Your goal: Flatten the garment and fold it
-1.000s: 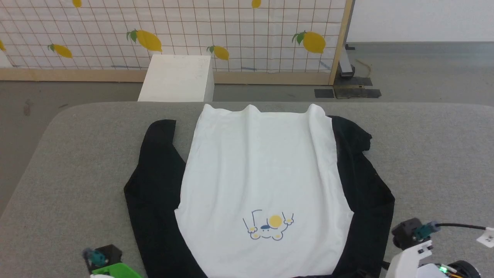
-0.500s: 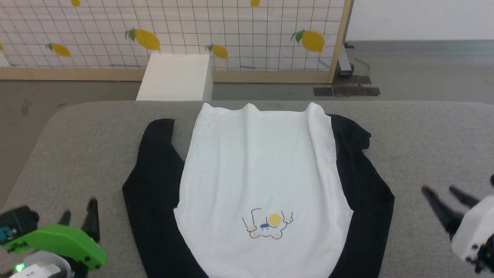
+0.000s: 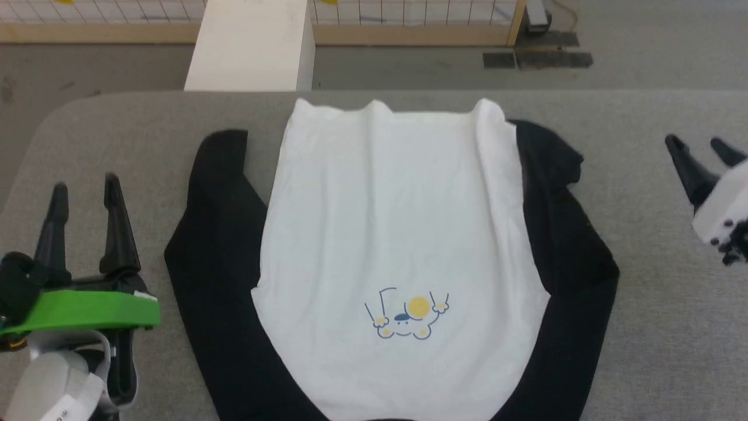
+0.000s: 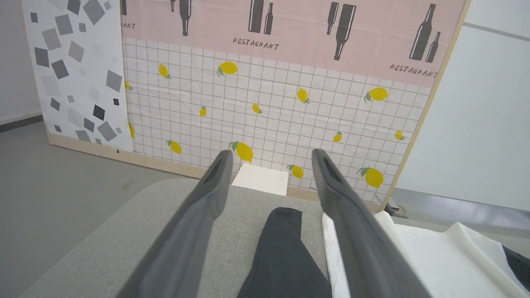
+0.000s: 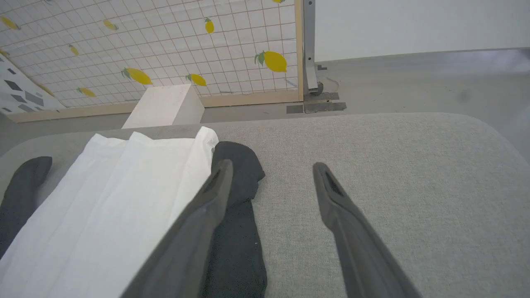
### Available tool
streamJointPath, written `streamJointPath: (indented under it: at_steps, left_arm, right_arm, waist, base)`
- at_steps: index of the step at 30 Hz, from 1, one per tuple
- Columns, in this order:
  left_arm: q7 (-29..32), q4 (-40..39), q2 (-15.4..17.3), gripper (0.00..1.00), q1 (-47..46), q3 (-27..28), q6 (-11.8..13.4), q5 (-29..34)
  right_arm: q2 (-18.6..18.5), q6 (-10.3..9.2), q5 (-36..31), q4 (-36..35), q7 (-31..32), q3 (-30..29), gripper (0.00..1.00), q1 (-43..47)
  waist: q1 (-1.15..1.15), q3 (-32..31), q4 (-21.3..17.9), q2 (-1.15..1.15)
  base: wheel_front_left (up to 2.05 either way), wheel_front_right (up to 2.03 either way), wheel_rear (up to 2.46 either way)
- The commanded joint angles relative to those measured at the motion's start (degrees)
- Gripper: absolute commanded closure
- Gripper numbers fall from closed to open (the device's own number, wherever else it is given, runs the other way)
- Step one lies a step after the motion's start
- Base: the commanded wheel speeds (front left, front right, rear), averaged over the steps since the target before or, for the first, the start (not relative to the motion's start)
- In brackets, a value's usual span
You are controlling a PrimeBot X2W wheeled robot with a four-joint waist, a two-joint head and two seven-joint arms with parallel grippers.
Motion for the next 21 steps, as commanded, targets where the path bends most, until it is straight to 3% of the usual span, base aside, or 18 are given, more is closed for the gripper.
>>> streamJointPath:
  at_steps: [1, 10, 15, 21]
  left_arm:
    - [-0.47, -0.32, -1.04, 0.0, -1.71, 0.93, -0.76, 1.31]
    - [-0.56, -4.03, -6.59, 0.0, -4.2, 6.67, -7.1, 12.04]
    - [-0.57, -3.11, -8.92, 0.0, -5.6, 7.58, -10.71, 14.53]
    - [-0.57, -1.78, -10.85, 0.0, -7.09, 7.61, -13.12, 16.02]
  right_arm:
    - [-0.4, -0.08, -1.73, 1.51, 0.89, 0.68, 0.0, -2.85]
    - [-0.22, -0.08, -7.83, 11.3, 10.26, 1.82, 0.0, -18.15]
    - [-0.14, -0.08, -11.39, 14.72, 16.54, 3.36, 0.0, -23.65]
    - [-0.19, -0.08, -14.59, 16.69, 23.81, 6.15, 0.0, -26.24]
  waist:
    - [0.0, 6.1, 1.16, 0.0]
    - [0.0, 16.0, 3.66, 0.0]
    - [0.0, 19.99, 4.86, 0.0]
    - [0.0, 22.38, 5.49, 0.0]
  base:
    - [0.0, 0.0, 0.0]
    - [0.0, 0.0, 0.0]
    - [0.0, 0.0, 0.0]
    - [0.0, 0.0, 0.0]
